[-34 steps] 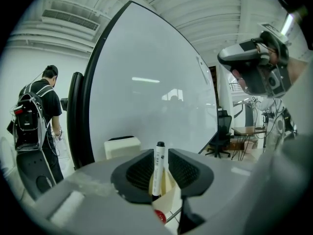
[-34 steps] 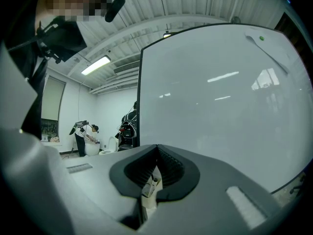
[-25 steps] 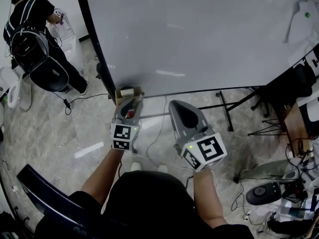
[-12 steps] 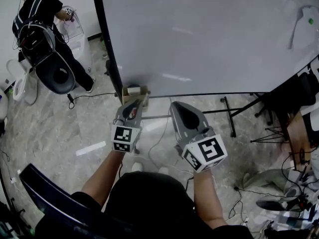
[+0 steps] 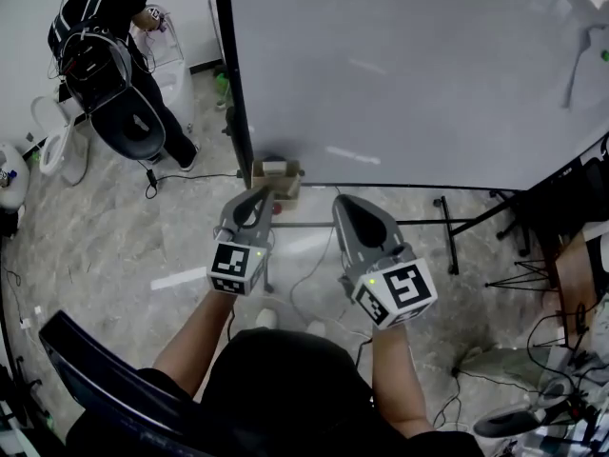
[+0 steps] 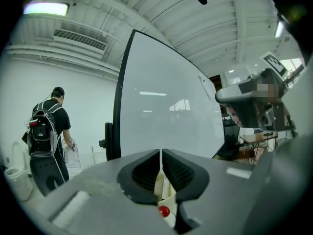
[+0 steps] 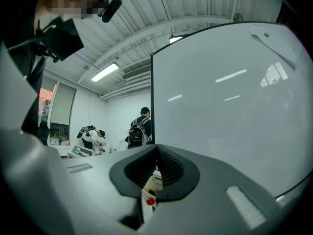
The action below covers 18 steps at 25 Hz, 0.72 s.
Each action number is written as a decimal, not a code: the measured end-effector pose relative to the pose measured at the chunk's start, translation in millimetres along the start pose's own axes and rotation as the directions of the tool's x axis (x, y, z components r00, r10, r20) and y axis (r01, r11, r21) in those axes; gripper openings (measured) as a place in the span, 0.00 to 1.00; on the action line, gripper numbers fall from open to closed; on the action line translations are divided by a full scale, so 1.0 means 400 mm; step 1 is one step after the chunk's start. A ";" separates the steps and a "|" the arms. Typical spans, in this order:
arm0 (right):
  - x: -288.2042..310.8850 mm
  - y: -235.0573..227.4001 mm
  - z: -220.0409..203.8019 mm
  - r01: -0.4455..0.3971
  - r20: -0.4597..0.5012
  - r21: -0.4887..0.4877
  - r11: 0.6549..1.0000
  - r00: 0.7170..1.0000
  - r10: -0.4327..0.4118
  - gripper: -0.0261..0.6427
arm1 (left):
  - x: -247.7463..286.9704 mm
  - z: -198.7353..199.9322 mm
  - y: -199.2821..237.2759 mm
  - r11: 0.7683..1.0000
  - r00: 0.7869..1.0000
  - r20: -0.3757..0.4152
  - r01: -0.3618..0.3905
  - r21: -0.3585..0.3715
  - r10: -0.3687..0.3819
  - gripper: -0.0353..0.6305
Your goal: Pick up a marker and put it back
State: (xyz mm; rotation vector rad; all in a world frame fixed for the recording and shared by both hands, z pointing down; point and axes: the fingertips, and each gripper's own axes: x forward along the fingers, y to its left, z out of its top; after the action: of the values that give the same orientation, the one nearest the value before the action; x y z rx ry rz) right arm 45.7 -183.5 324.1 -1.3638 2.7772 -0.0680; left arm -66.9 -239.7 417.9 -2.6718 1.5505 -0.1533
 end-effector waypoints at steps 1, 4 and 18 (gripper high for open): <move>-0.001 0.004 0.000 -0.003 -0.001 -0.002 1.000 1.000 0.003 0.05 | -0.008 0.004 0.001 1.000 1.000 -0.002 -0.005 0.000 0.005 0.08; -0.006 0.013 0.002 -0.009 0.000 -0.006 1.000 1.000 0.009 0.05 | -0.034 0.032 0.005 1.000 1.000 0.017 -0.016 0.009 0.016 0.08; -0.021 0.077 -0.001 -0.051 0.003 -0.033 0.998 0.999 0.051 0.05 | -0.193 0.091 0.061 0.994 0.993 0.042 -0.107 -0.019 0.108 0.06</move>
State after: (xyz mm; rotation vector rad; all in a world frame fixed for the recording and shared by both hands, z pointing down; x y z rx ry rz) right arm 26.4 -158.0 322.9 -1.2981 2.8207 -0.0180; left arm -121.9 -184.9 374.9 -2.5781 1.6853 -0.0784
